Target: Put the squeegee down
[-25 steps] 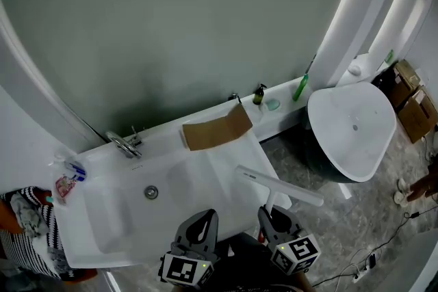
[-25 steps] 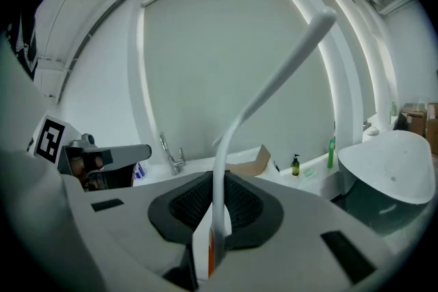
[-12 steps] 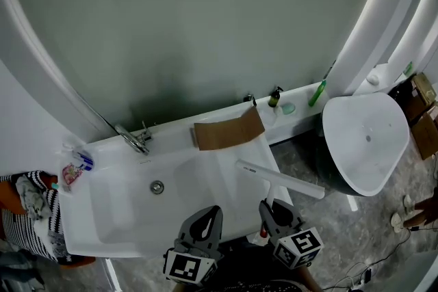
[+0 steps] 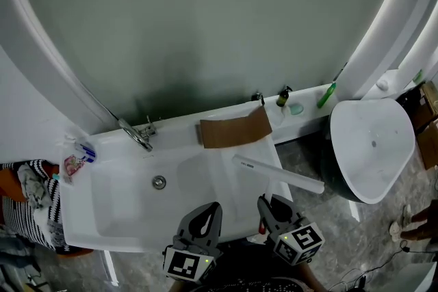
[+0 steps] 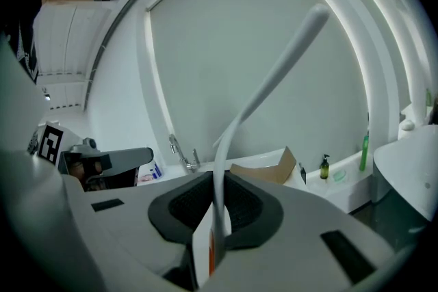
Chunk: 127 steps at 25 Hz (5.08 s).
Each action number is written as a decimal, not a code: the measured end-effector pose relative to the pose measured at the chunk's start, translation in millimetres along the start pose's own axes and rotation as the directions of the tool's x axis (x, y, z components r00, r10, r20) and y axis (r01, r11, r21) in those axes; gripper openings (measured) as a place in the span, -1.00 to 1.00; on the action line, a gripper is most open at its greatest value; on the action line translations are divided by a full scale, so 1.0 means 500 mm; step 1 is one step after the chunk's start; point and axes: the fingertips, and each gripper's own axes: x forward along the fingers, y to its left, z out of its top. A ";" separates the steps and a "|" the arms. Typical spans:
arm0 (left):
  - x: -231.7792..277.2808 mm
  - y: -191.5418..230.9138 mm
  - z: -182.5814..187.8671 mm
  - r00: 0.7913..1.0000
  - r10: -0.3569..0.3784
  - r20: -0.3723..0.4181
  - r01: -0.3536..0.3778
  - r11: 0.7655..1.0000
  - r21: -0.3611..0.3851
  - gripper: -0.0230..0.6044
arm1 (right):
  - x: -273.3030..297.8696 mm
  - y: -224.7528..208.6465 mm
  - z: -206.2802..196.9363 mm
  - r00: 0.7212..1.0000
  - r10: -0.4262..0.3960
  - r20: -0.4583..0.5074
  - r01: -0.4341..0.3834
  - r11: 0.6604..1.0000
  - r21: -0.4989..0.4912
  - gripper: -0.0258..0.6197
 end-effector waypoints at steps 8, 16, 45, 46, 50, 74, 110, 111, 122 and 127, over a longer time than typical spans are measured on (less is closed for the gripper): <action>-0.005 0.025 0.012 0.998 0.068 0.014 -0.068 0.998 -0.001 -0.91 | 0.094 -0.050 0.011 0.997 0.081 -0.017 -0.080 0.993 0.087 -0.75; -0.005 0.050 0.014 0.990 0.140 0.008 -0.140 0.990 -0.004 -0.91 | 0.200 -0.113 -0.053 0.984 0.130 -0.125 -0.104 0.975 0.197 -0.75; 0.070 0.091 -0.001 0.980 0.195 -0.039 -0.197 0.979 -0.046 -0.91 | 0.310 -0.241 -0.244 0.937 0.150 -0.317 0.014 0.887 0.462 -0.75; 0.069 0.090 -0.001 0.980 0.194 -0.040 -0.196 0.980 -0.047 -0.91 | 0.308 -0.244 -0.248 0.935 0.144 -0.325 0.024 0.887 0.462 -0.75; 0.067 0.090 0.003 0.980 0.194 -0.036 -0.196 0.980 -0.043 -0.91 | 0.307 -0.250 -0.256 0.928 0.134 -0.347 0.044 0.887 0.460 -0.74; 0.051 0.080 0.004 0.984 0.176 -0.024 -0.177 0.984 -0.028 -0.91 | 0.302 -0.262 -0.232 0.924 0.036 -0.382 0.084 0.953 0.292 -0.53; 0.055 -0.143 -0.050 0.971 -0.193 -0.143 0.209 0.972 0.104 -0.91 | -0.042 0.022 0.059 0.991 0.103 0.081 -0.098 0.993 -0.059 -0.83; 0.055 -0.147 -0.053 0.970 -0.191 -0.148 0.208 0.973 0.102 -0.91 | -0.047 0.020 0.056 0.992 0.098 0.080 -0.093 0.994 -0.064 -0.83; 0.075 -0.237 -0.094 0.948 -0.248 -0.201 0.275 0.955 0.114 -0.91 | -0.098 -0.013 0.025 0.995 0.088 0.047 -0.085 0.995 -0.059 -0.83; 0.079 -0.260 -0.110 0.951 -0.246 -0.188 0.271 0.955 0.120 -0.91 | -0.116 -0.035 0.010 0.994 0.092 0.051 -0.089 0.994 -0.056 -0.83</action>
